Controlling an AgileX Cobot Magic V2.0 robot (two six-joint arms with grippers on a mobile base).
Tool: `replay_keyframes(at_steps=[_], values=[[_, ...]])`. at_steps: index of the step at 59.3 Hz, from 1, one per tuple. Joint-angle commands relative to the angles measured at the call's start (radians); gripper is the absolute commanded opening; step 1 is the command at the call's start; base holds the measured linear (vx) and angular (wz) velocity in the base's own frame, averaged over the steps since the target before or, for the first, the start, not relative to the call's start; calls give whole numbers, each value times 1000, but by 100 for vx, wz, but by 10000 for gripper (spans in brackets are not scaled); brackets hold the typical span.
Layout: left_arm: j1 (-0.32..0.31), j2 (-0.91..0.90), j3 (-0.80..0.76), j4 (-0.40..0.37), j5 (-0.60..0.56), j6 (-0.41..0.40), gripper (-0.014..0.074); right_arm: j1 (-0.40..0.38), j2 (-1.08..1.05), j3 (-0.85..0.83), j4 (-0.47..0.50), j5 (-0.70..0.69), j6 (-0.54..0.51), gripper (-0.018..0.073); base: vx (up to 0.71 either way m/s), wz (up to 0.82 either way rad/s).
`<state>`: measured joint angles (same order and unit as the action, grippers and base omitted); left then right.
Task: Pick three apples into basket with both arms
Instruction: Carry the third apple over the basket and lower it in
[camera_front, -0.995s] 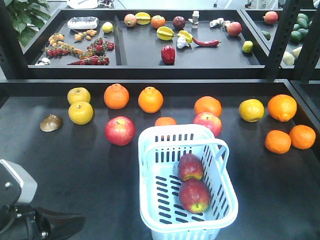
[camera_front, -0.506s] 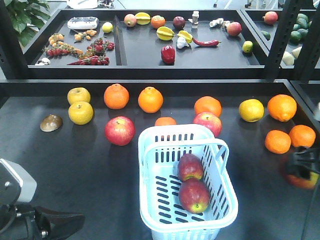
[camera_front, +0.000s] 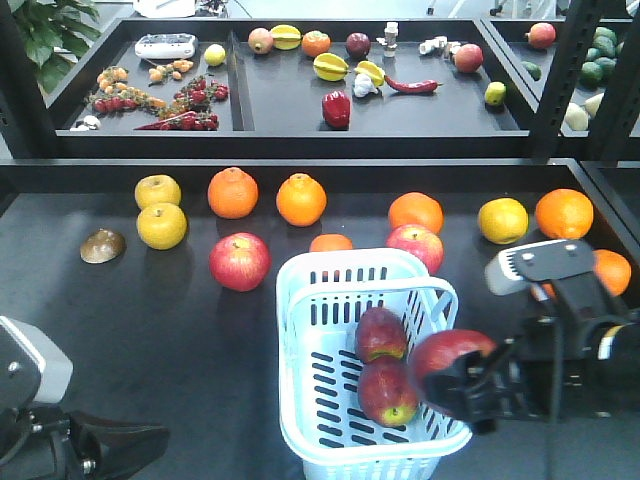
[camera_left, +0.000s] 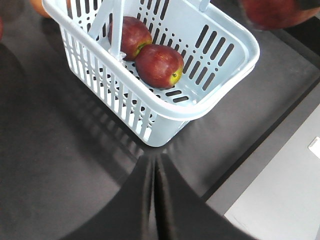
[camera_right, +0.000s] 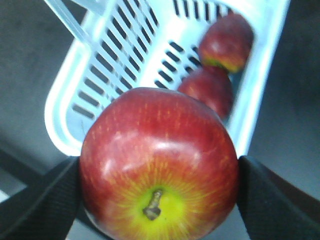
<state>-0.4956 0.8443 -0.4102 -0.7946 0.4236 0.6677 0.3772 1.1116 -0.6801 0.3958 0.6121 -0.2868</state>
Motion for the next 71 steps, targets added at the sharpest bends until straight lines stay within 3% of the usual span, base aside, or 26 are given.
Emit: replay_keyframes(at_steps=[1,15,28,33,38,47,56,63,71], values=[[-4,-8,-23,-29,-42,-5,-6,47,30,-24,24,-161,-9,27,0,0],[-4,-8,-23,-29,-35,-5,-6,63,165,-24,23,-351,-18,179,0,0],[-4,-8,-23,-29,0,-5,-6,63,234,-24,24,-419,-57,542,0,0],[-4,-8,-23,-29,7,-5,-6,63,235,-24,28,-427,-92,643,0,0],[-4,-8,-23,-29,7,-5,-6,63,235,-24,28,-444,-95,686,0,0],[-4,-8,-23,-29,7,-5,-6,63,235,-24,27,-452,-98,678,0,0],[-4,-8,-23,-29,7,-5,-6,63,227,-24,27,-425,-100,614,0,0],[-4,-8,-23,-29,7,-5,-6,63,197,-24,24,-400,-121,476,0,0],[-4,-8,-23,-29,7,-5,-6,63,146,-24,24,-342,-130,198,0,0]])
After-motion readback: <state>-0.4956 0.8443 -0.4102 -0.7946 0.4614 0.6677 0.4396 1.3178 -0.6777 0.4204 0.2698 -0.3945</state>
